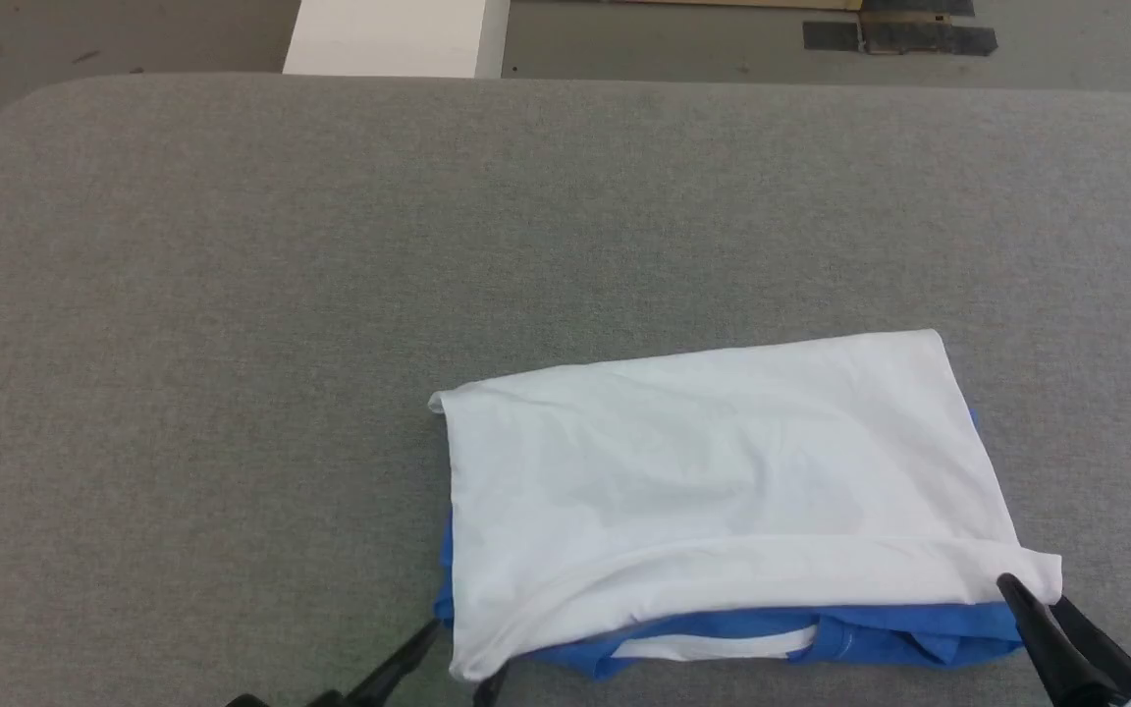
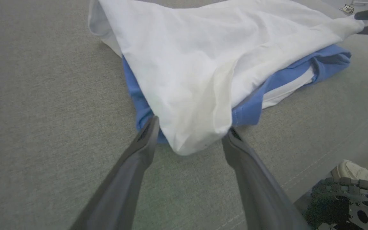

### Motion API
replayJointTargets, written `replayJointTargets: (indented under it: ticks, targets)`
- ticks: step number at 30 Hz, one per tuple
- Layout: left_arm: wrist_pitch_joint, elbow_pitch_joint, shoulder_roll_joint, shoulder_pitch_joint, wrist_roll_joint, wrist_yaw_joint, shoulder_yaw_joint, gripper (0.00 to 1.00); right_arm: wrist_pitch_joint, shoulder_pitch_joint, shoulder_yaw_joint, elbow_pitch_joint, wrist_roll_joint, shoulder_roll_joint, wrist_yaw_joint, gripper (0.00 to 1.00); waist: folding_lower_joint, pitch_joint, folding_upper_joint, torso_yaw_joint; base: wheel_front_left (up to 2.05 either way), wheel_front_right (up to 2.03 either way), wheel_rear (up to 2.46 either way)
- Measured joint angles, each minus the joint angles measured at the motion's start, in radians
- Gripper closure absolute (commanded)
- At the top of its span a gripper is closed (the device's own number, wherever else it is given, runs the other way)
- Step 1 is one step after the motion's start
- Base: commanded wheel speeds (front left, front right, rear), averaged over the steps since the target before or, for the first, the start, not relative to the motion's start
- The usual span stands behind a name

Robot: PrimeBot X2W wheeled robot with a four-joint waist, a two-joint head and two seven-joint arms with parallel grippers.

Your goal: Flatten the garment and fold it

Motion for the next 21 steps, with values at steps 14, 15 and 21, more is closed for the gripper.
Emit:
replayJointTargets:
  ticks: [14,15,21]
  targets:
    - [-0.001,-0.205,-0.18,0.075,0.102,0.1,0.407,0.0,0.078,-0.101,-0.113,-0.055,-0.124,0.0,0.0,0.0,0.0,-0.069,0.0,0.012,0.0,0.0,0.0]
    - [-0.001,-0.212,-0.193,0.082,0.114,0.103,0.424,0.0,0.092,-0.122,-0.111,-0.043,-0.147,0.0,0.0,0.0,0.0,-0.069,0.0,0.012,0.0,0.0,0.0]
    - [-0.001,-0.221,-0.272,0.106,0.163,0.119,0.488,0.0,0.171,-0.214,-0.067,0.038,-0.276,0.0,0.0,0.0,0.0,-0.056,0.0,0.023,0.0,0.0,0.0]
